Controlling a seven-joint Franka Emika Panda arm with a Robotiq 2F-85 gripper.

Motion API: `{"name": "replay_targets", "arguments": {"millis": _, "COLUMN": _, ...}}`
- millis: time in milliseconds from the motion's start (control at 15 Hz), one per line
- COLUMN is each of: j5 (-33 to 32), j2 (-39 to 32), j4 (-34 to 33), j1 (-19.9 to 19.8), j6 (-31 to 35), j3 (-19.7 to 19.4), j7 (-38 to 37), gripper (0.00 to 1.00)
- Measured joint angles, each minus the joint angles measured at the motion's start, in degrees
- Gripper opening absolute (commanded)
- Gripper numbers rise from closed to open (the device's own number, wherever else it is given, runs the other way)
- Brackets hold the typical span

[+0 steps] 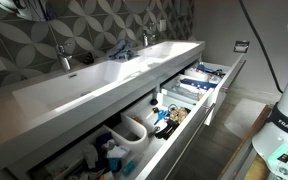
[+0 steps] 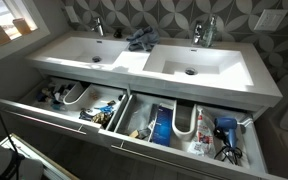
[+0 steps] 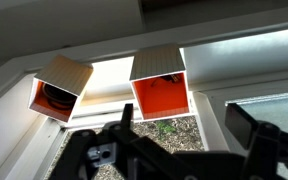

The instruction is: Remove the box from the open drawer on the left and put it on the windowsill.

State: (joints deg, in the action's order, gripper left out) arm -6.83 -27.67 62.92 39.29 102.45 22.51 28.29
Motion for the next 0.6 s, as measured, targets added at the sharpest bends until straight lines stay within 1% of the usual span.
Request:
{"name": "replay_targets", "arguments": {"millis": 267, "j5": 0.22, "j2": 7.3, "j4": 4.85, "j1": -3.67, "j6": -8.1, "j3": -0.75, "j7": -5.85, "gripper": 1.0}}
{"name": "replay_targets", "arguments": {"millis": 467, "j5": 1.27, "j2": 13.57, "j4": 11.29, "j1": -6.62, "j6": -13.24, "j3": -1.79, "j7": -10.16, "gripper": 1.0}}
{"name": "replay_targets", "arguments": {"millis": 600, "j5": 3.29, "j2": 17.63, "j4": 16.21, "j1": -8.71, "j6": -15.75, "j3": -2.65, "j7": -12.18, "gripper": 1.0}}
